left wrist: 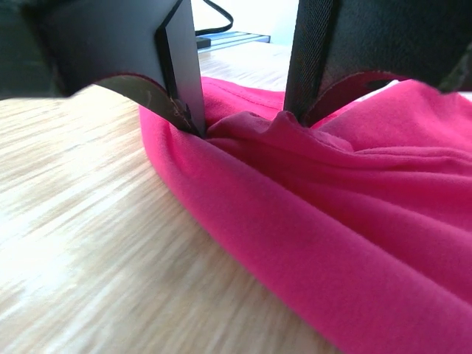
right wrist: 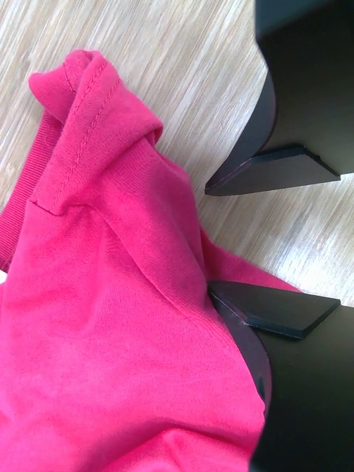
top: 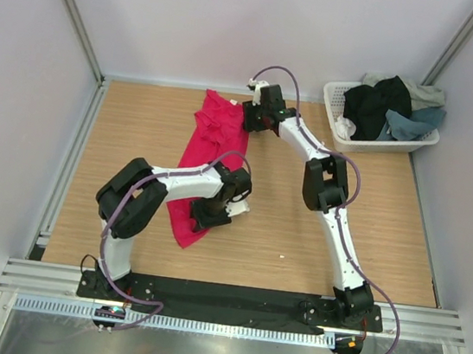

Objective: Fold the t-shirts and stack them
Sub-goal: Fold the tshirt

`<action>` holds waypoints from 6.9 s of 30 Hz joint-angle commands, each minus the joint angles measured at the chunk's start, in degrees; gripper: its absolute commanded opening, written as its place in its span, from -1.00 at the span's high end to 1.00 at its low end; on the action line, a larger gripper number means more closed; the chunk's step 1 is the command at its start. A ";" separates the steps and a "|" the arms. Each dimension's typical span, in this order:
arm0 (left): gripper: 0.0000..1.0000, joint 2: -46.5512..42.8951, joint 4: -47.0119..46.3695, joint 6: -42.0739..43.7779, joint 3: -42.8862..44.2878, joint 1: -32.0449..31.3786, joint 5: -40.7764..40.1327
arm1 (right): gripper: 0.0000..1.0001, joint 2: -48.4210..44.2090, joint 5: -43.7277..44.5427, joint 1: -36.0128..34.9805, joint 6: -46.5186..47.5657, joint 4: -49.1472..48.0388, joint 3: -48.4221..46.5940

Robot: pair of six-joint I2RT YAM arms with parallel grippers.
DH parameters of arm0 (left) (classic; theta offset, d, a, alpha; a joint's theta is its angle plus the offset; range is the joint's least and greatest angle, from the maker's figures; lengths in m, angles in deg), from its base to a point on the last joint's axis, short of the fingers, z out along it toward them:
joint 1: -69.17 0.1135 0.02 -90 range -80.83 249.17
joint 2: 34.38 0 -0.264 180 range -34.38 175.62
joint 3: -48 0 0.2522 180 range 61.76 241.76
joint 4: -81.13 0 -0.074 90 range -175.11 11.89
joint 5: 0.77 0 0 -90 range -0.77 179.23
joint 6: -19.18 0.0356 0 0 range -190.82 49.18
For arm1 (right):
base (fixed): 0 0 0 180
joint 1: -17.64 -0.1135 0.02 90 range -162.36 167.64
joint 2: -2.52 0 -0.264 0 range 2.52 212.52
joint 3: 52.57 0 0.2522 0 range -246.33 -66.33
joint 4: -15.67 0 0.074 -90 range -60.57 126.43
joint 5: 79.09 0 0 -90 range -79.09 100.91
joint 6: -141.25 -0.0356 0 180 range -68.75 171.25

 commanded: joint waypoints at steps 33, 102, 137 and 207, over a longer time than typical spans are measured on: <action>-0.13 -20.51 8.37 8.98 7.51 12.02 31.11 | -0.12 -13.03 -32.53 1.62 -13.99 -3.26 11.19; 0.45 18.25 6.35 0.11 8.30 3.25 28.56 | -0.26 -58.16 -2.02 19.02 4.98 -5.37 32.18; -0.25 5.71 12.51 1.60 45.27 -5.67 21.37 | -0.28 -81.25 -8.08 20.34 0.44 -0.37 58.92; -0.54 37.15 -14.65 -23.01 58.04 38.57 30.76 | 0.93 2.53 -24.88 8.29 -20.76 -2.47 1.88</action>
